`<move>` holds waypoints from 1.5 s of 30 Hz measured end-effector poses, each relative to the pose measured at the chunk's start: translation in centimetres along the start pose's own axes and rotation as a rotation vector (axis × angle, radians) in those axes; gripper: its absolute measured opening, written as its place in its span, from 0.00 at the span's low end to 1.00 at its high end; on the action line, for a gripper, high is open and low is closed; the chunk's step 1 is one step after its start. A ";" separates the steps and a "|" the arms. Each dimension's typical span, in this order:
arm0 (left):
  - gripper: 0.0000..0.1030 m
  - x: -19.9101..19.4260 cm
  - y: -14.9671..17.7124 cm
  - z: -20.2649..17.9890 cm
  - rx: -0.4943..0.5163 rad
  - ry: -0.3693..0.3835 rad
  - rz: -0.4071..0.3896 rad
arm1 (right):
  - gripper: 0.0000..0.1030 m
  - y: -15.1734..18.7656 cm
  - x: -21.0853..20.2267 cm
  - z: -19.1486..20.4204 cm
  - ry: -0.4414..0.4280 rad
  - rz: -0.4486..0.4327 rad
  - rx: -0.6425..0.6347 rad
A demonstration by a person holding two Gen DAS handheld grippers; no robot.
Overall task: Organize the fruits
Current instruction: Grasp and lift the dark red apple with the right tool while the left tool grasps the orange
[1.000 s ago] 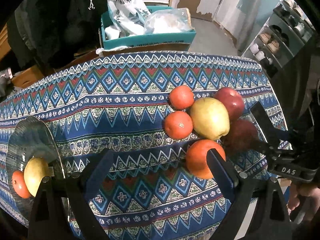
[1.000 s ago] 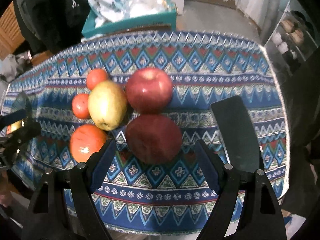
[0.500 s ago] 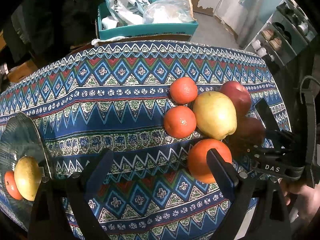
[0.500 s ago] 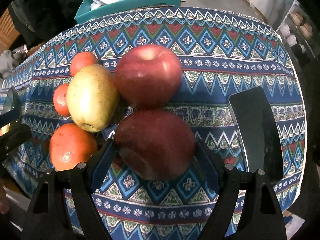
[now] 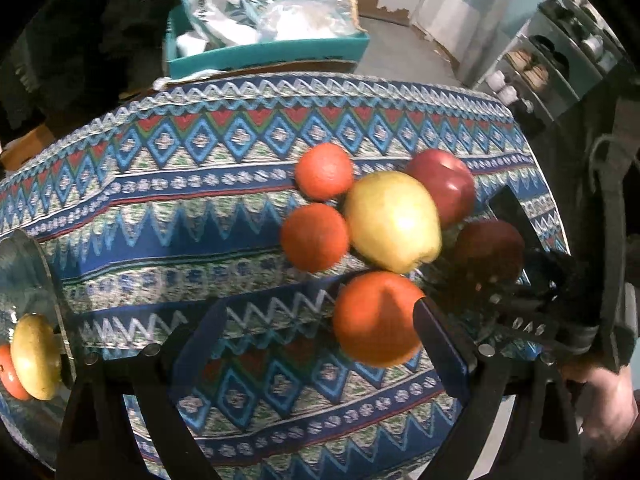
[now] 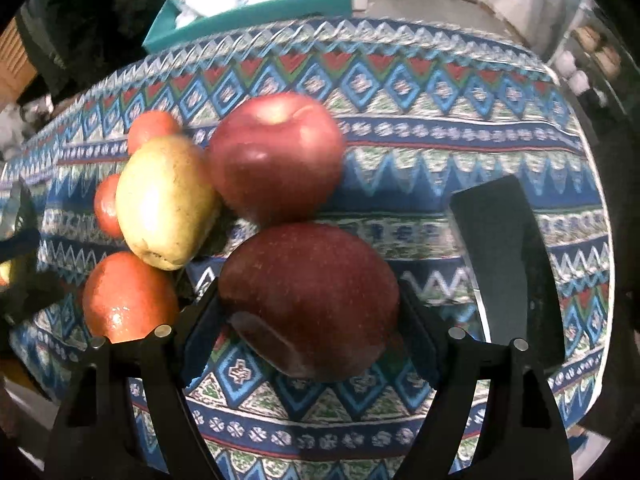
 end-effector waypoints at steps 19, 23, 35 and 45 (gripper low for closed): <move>0.93 4.4 1.5 -4.9 0.080 -0.012 0.065 | 0.78 2.3 -4.5 -4.4 0.029 -0.065 0.101; 0.93 5.2 1.7 -4.8 0.081 -0.032 0.071 | 0.78 2.4 -4.6 -4.3 0.027 -0.063 0.099; 0.68 6.5 1.9 -4.8 0.092 -0.029 0.091 | 0.78 2.5 -4.0 -3.8 0.023 -0.050 0.099; 0.67 5.2 2.3 -4.8 0.116 -0.027 0.055 | 0.78 2.5 -4.0 -3.4 0.027 -0.052 0.078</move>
Point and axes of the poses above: each gripper's, at about its wrist camera, not at the fingertips, and x roughly the way its jaws point, z to its left, y to its underside, the point moved 6 cm from there along x, roughly the way its jaws point, and after that the axes turned 2 degrees about x, right-handed, at the moved point
